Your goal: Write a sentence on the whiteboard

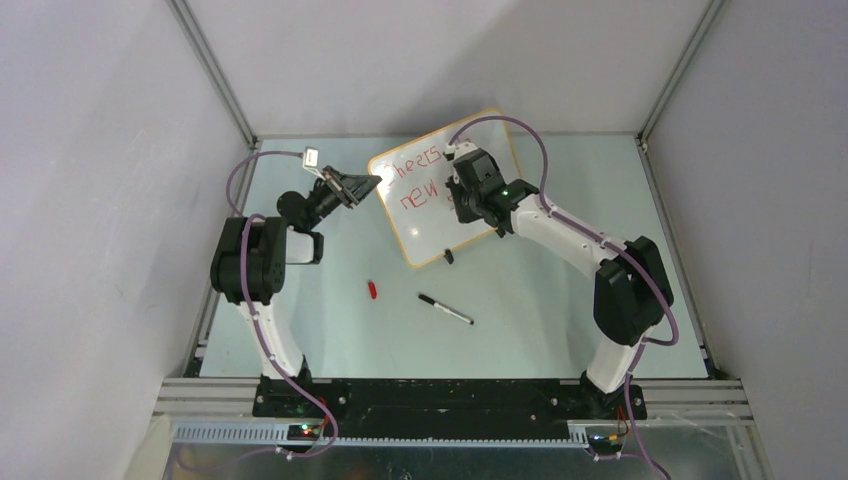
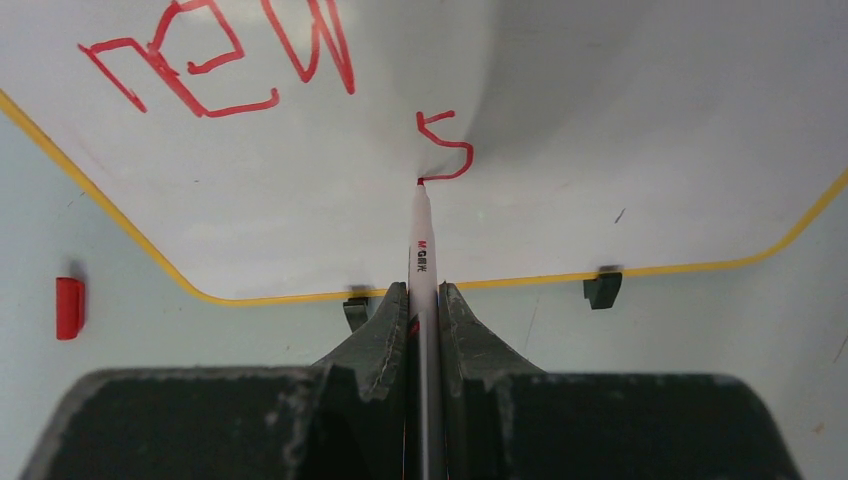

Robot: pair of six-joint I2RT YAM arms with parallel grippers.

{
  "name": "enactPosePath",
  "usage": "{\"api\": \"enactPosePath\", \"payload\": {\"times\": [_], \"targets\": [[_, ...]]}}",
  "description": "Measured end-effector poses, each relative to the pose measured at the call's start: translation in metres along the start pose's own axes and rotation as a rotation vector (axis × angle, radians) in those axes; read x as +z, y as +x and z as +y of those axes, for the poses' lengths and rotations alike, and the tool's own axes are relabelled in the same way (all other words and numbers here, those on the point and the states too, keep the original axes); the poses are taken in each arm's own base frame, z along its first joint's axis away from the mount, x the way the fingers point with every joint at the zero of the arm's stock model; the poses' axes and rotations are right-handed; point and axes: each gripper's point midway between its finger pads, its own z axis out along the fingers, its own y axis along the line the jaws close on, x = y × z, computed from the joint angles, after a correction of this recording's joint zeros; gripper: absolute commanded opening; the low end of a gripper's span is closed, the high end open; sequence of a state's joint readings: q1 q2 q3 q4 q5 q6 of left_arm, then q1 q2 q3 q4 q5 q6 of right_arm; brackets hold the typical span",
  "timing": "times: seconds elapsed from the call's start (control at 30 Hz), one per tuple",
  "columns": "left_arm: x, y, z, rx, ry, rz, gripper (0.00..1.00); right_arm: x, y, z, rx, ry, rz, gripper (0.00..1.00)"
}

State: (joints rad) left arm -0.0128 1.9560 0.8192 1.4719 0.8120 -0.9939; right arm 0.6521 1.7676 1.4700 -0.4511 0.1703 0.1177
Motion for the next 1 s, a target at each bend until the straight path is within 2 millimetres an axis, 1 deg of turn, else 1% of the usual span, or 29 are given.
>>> {"api": "enactPosePath", "payload": {"times": [0.2, 0.43, 0.57, 0.63, 0.7, 0.77, 0.83, 0.9, 1.0], "targets": [[0.0, 0.0, 0.0, 0.0, 0.0, 0.0, 0.0, 0.0, 0.0, 0.004, -0.011, -0.009, 0.0, 0.0], [0.0, 0.001, 0.0, -0.001, 0.002, 0.004, 0.0, -0.003, 0.0, 0.002, -0.009, -0.008, -0.004, 0.0], [0.002, 0.0, -0.002, -0.001, 0.016, 0.026, 0.0, -0.017, 0.0, -0.007, 0.005, -0.003, -0.022, 0.0], [0.003, 0.0, -0.005, 0.005, 0.032, 0.039, 0.0, -0.025, -0.006, -0.014, 0.018, 0.002, -0.045, 0.0], [0.004, -0.001, -0.006, 0.007, 0.042, 0.047, 0.0, -0.033, -0.016, -0.021, 0.033, 0.008, -0.081, 0.0], [0.004, 0.0, -0.006, 0.004, 0.045, 0.051, 0.0, -0.039, -0.026, -0.026, 0.046, 0.013, -0.117, 0.0], [0.003, 0.0, -0.006, 0.002, 0.047, 0.055, 0.0, -0.042, -0.031, -0.031, 0.056, 0.023, -0.145, 0.0], [0.003, 0.001, -0.006, 0.001, 0.046, 0.055, 0.0, -0.043, -0.029, -0.034, 0.062, 0.025, -0.157, 0.0], [0.003, 0.001, -0.005, 0.001, 0.044, 0.054, 0.0, -0.04, -0.021, -0.037, 0.065, 0.03, -0.151, 0.0]]}}
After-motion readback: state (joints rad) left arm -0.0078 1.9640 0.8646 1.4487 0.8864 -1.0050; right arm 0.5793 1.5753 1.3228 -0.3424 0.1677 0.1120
